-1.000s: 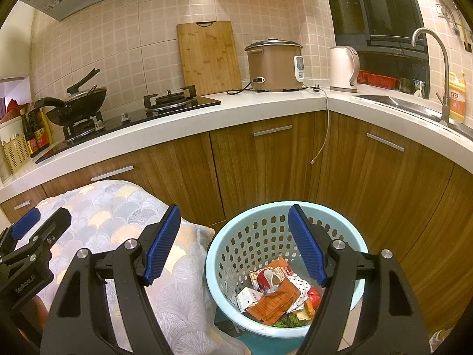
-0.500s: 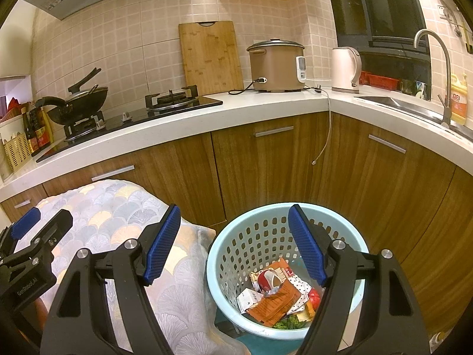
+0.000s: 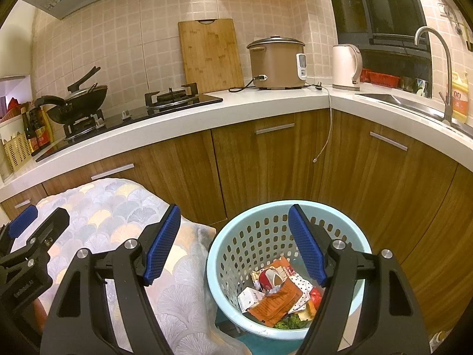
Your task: Collect trash
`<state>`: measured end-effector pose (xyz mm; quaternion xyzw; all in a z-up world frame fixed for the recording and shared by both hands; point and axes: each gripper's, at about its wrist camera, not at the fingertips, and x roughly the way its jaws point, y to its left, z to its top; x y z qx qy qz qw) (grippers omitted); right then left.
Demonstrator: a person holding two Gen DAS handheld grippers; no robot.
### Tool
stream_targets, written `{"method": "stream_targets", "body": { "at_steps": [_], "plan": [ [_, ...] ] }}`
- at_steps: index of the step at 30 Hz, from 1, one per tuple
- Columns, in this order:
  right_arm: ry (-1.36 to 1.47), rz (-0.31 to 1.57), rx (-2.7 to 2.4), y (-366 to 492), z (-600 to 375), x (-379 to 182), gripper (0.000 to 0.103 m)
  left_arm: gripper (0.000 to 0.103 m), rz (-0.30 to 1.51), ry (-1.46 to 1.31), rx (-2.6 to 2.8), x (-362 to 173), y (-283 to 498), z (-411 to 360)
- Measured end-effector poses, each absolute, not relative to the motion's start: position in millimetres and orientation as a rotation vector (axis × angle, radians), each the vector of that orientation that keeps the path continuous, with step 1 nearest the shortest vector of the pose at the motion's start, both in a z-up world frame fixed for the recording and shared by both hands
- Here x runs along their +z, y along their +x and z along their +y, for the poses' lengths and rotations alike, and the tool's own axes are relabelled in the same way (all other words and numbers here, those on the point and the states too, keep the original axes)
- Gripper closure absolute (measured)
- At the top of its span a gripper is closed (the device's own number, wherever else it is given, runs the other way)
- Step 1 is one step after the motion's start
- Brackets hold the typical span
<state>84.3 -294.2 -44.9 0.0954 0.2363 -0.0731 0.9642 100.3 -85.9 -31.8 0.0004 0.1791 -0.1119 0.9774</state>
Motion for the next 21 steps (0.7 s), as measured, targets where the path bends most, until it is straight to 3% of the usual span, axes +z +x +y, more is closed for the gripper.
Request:
{"method": "stream_targets", "body": {
  "at_steps": [21],
  "plan": [
    [0.188,0.447,-0.145,52.8,-300.8,-16.7,0.032,0.008,0.375,-0.012,-0.213,2.3,81.2,-88.9]
  ]
}}
